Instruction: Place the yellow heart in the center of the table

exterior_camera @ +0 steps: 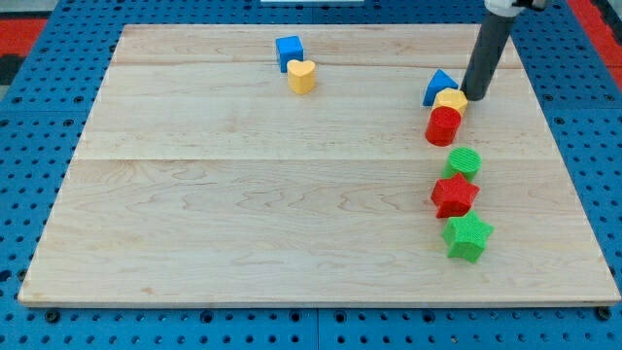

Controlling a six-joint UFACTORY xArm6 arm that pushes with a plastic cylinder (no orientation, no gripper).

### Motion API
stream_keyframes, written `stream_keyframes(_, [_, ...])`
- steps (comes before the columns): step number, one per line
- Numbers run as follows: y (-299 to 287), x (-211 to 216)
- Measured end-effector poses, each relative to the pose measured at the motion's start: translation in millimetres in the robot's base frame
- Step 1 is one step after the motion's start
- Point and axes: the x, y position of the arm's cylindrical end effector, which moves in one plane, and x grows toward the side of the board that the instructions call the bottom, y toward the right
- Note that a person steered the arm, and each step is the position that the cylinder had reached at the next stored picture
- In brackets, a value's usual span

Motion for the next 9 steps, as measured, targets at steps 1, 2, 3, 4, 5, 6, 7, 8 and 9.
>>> stream_keyframes(1, [-2.6,-9.6])
stream_keyframes(2, [-2.7,-29.7])
stream_keyframes(3, [-21.8,-37.1])
stream_keyframes(4, [-62.3,-57.1])
stream_keyframes(5, [-133.7,-75.8])
stream_keyframes(6, [-212.8,-60.4])
stream_keyframes(7, [-247.2,-41.7])
stream_keyframes(8, [-246.4,-23.6])
stream_keyframes(9, [-240.3,7.6])
